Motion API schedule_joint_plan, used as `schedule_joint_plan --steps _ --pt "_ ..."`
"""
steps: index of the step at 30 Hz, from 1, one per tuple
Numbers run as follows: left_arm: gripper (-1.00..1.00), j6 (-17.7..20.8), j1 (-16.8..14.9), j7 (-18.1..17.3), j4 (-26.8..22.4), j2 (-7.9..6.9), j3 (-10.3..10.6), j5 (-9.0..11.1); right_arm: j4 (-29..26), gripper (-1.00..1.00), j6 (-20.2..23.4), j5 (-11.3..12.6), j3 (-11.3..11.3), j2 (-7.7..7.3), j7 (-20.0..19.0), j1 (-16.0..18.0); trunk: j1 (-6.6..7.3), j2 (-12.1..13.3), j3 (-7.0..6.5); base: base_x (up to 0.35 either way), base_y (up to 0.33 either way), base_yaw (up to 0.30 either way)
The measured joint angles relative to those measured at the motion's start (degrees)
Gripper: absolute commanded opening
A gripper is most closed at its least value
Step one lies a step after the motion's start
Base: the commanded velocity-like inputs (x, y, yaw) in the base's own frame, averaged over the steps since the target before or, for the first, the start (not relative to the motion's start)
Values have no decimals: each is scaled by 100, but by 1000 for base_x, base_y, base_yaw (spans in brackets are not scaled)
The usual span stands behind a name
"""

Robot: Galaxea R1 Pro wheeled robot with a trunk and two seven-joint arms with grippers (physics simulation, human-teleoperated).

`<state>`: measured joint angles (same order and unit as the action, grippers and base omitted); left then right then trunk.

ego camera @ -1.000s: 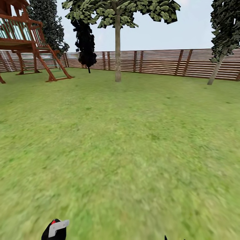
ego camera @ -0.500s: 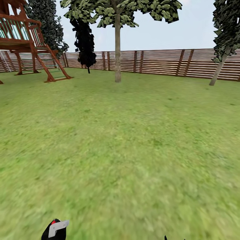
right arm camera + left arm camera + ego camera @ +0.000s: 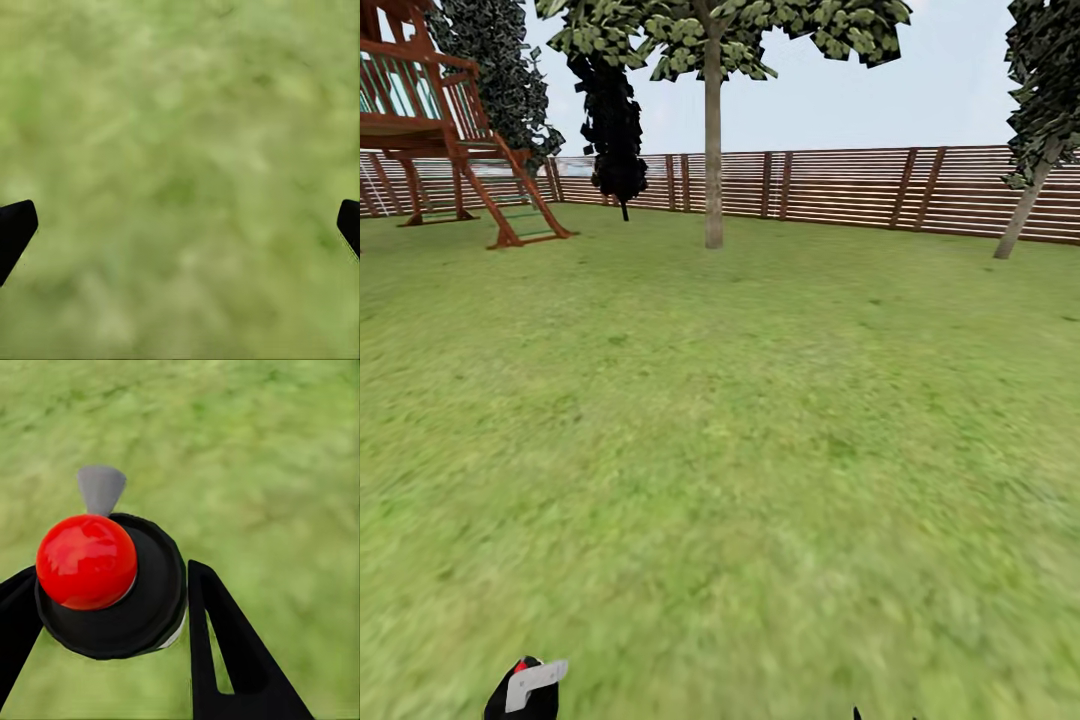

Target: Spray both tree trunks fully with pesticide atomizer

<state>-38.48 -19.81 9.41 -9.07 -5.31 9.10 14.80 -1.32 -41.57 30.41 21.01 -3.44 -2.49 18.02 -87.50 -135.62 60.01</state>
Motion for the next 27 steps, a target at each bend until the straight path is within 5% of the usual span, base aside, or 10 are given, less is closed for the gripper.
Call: schedule_joint_plan --steps 27 --pt "-100 -1 -2 0 -3 -2 0 -2 0 100 0 0 0 0 2 0 0 0 0 340 0 0"
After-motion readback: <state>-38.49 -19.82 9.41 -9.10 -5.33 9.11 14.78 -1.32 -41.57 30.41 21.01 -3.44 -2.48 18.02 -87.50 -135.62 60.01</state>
